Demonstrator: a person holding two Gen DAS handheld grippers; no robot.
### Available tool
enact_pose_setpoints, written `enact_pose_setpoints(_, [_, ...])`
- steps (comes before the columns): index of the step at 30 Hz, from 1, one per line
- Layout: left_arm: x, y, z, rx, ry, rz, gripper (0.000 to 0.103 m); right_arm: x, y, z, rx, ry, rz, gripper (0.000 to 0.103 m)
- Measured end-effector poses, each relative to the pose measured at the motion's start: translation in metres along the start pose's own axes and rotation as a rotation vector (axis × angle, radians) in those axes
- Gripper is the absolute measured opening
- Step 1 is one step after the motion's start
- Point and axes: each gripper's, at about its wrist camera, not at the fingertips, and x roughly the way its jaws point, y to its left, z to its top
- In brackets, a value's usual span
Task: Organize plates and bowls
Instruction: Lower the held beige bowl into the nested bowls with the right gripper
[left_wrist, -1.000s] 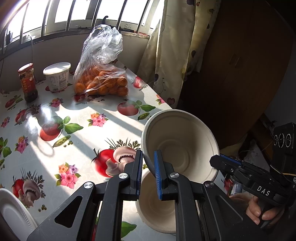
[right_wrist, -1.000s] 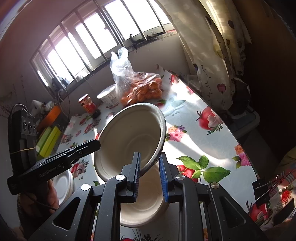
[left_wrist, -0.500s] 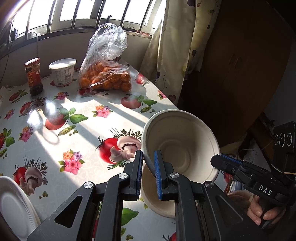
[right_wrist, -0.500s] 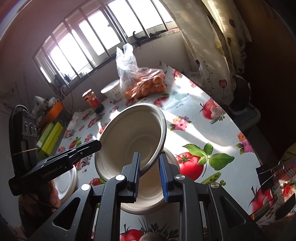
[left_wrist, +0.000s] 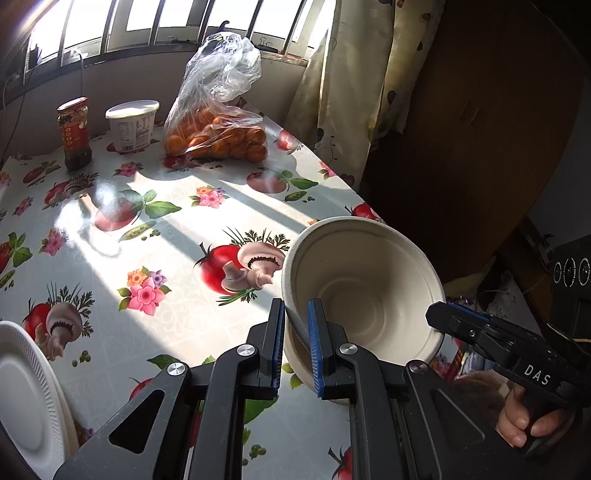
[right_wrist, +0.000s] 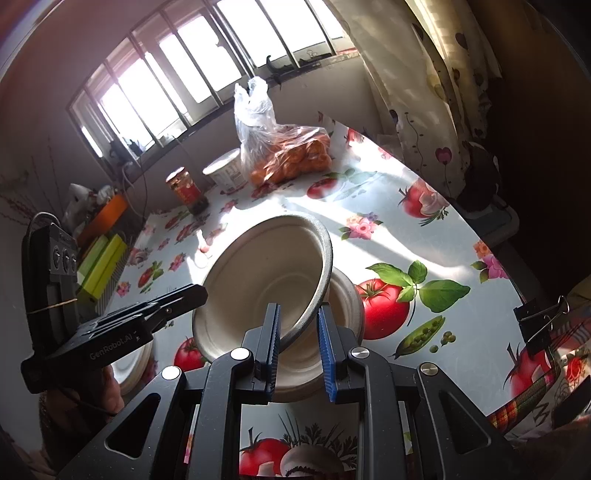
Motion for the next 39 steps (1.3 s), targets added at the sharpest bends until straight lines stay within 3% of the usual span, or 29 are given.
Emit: enact_pose_setpoints(39, [0.016, -0.004, -0.017, -0.001, 0.058, 0.01, 0.013, 0.01, -0.009, -0.02, -0.002, 0.04, -0.064, 0.021])
